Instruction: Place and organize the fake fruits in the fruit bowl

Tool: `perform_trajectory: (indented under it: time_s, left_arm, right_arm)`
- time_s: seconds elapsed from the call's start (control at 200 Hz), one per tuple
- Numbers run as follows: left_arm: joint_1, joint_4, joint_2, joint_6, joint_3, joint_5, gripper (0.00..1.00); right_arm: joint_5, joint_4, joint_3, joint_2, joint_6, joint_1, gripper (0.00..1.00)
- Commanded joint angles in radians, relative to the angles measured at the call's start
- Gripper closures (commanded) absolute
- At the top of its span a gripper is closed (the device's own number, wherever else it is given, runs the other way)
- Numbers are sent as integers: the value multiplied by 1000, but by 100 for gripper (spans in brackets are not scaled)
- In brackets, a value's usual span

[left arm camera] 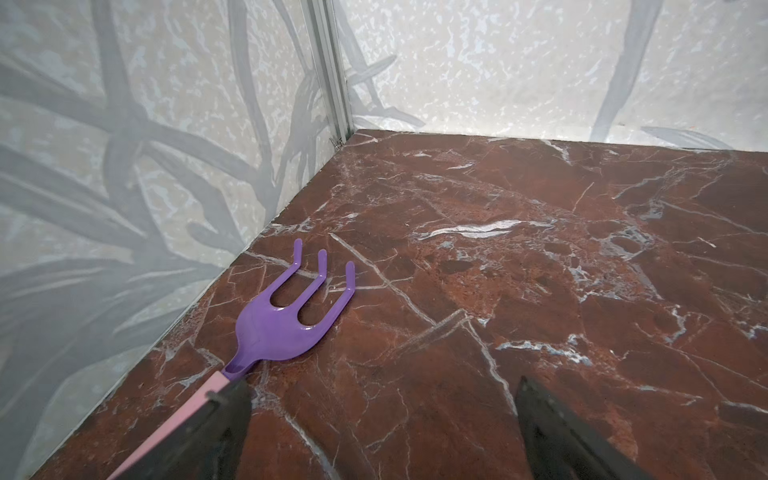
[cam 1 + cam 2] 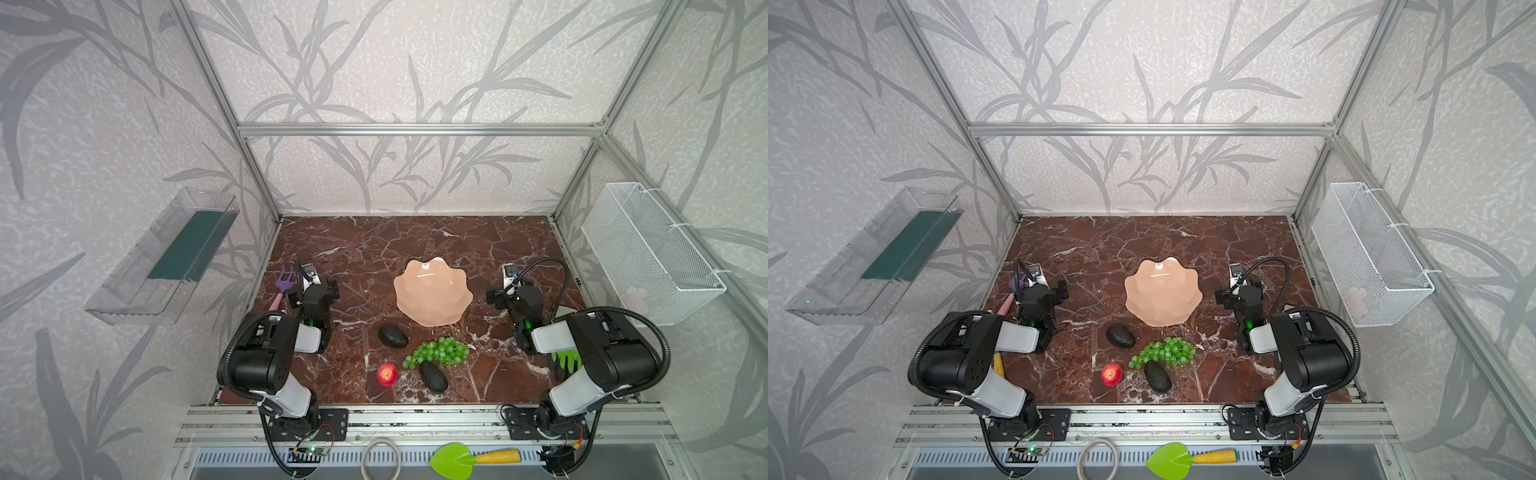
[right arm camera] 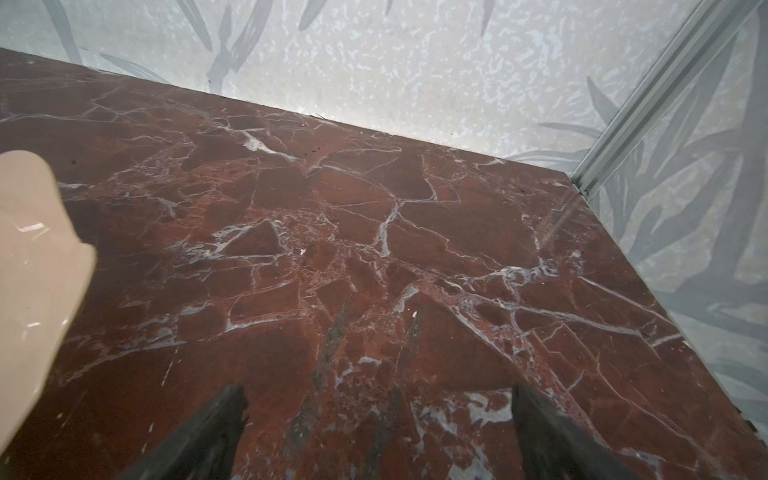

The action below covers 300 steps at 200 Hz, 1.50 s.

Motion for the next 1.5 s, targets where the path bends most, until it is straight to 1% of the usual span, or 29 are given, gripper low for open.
perform_trajectory:
  time_s: [0.0, 0.685, 0.87, 0.91, 0.96, 1.005, 1.1, 1.18, 1.215, 1.235, 1.26, 1.3, 1.334, 1.364, 1.409, 1.439, 1.459, 1.494]
  left_arm:
    - [5, 24, -3, 13, 13, 0, 1]
    - [6, 24, -4, 13, 13, -1, 1]
    - [7, 24, -4, 12, 13, 1, 1]
    - [13, 12, -4, 8, 19, 12, 1]
    - [33, -23, -14, -6, 27, 53, 1]
    - [44, -41, -16, -15, 33, 76, 1]
    - [45, -32, -16, -13, 28, 77, 1]
    - [46, -26, -16, -24, 27, 58, 1]
    - [51, -32, -20, -25, 27, 69, 1]
    - [53, -34, -21, -27, 28, 70, 1]
    - [56, -46, -29, -32, 31, 69, 1]
    - [58, -84, -58, -37, 39, 65, 1]
    - [59, -146, -91, -36, 56, 68, 1]
    - [58, -209, -126, -34, 75, 63, 1]
    - [54, -311, -180, -38, 107, 41, 1]
    - [52, -394, -222, -52, 134, 3, 1]
    - [53, -460, -251, -83, 156, -33, 1]
    - [55, -583, -305, -203, 195, -95, 1]
  right_arm:
    - [-22, -17, 20, -21, 5, -10, 1]
    - [-35, -7, 15, -22, -1, -10, 1]
    - [-47, -31, 24, -23, 8, -20, 1]
    - [-48, -31, 26, -23, 8, -20, 1]
    - [-48, -31, 26, -23, 8, -20, 1]
    - [-40, -29, 23, -24, 10, -20, 1]
    - [-31, -20, 20, -24, 10, -18, 1]
    - [45, -18, 8, -60, 20, -6, 1]
    - [86, -102, 20, -130, 15, 7, 1]
    - [104, -197, 42, -186, 13, 16, 1]
    - [120, -373, 97, -261, 24, 23, 1]
    - [133, -652, 213, -369, 94, 24, 1]
    - [123, -834, 313, -427, 136, 25, 1]
    - [75, -952, 390, -468, 149, 26, 1]
    - [-2, -1049, 460, -514, 186, 26, 1]
    - [-19, -1059, 473, -544, 258, 26, 1]
    - [-33, -1057, 467, -563, 310, 24, 1]
    - [-77, -1029, 440, -600, 386, 24, 1]
